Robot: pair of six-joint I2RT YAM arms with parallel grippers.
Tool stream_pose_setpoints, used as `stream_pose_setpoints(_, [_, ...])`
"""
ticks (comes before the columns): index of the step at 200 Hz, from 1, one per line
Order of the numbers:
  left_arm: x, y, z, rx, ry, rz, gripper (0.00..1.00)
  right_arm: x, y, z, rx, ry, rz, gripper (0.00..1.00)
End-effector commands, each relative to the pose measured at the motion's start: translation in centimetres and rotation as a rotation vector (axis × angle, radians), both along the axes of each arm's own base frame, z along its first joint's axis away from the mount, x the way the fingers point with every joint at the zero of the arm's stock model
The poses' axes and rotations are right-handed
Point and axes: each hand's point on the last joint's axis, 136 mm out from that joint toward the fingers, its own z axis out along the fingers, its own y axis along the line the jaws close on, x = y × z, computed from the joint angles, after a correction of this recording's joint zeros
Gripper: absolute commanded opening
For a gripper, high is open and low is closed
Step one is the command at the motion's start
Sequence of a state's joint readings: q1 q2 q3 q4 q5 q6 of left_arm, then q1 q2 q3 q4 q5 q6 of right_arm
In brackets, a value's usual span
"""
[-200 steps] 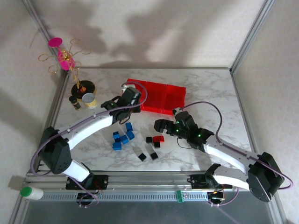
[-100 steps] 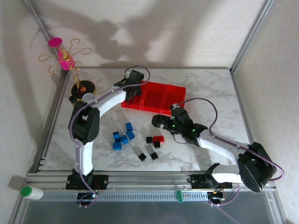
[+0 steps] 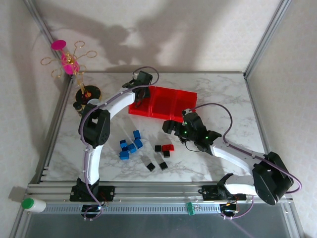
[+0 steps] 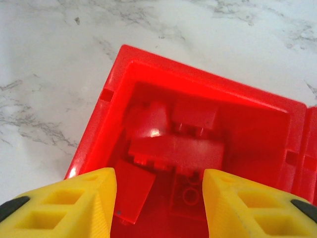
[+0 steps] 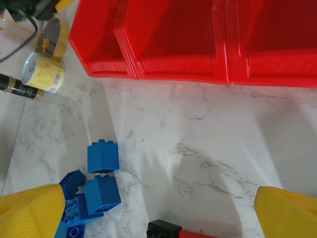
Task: Sort the legos into containers by color
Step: Place the lego in the container, then pick up the lego from the middle-left of the table.
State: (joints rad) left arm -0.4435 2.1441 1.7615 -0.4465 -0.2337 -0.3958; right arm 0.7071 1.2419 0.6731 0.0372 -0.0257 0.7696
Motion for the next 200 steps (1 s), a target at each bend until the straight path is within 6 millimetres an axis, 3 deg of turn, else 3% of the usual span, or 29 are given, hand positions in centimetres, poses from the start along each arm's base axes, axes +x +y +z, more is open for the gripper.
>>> stream_pose_setpoints(1, [-1.8,-0.4,4.6,-0.061,-0.054,-0.018,0.50,0.0,-0.6,2.1,0.017,-0.047,-0.008,0.99])
stream_pose_setpoints(47, [-7.0,-2.2,7.5,-0.117,-0.104,-0.086,0.52,-0.3,-3.7,1.9,0.000,-0.027,-0.079,0.99])
stream_pose_setpoints(79, [-11.6,-4.1,7.2,-0.113,-0.091,-0.169,0.54,-1.6,-5.2,1.3,-0.021,-0.006,-0.101,0.99])
stream_pose_setpoints(109, [-15.8,-5.9,6.2,-0.112,-0.064,-0.259,0.55,-3.3,-6.6,0.1,-0.027,0.033,-0.116,0.99])
stream_pose_setpoints(163, [-22.6,-10.1,2.2,-0.062,0.043,-0.454,0.55,-6.2,-8.2,-2.9,-0.037,0.132,-0.129,0.99])
stream_pose_setpoints(200, [-24.8,-12.6,0.1,-0.047,0.090,-0.560,0.55,-7.9,-9.5,-4.6,-0.059,0.203,-0.158,0.99])
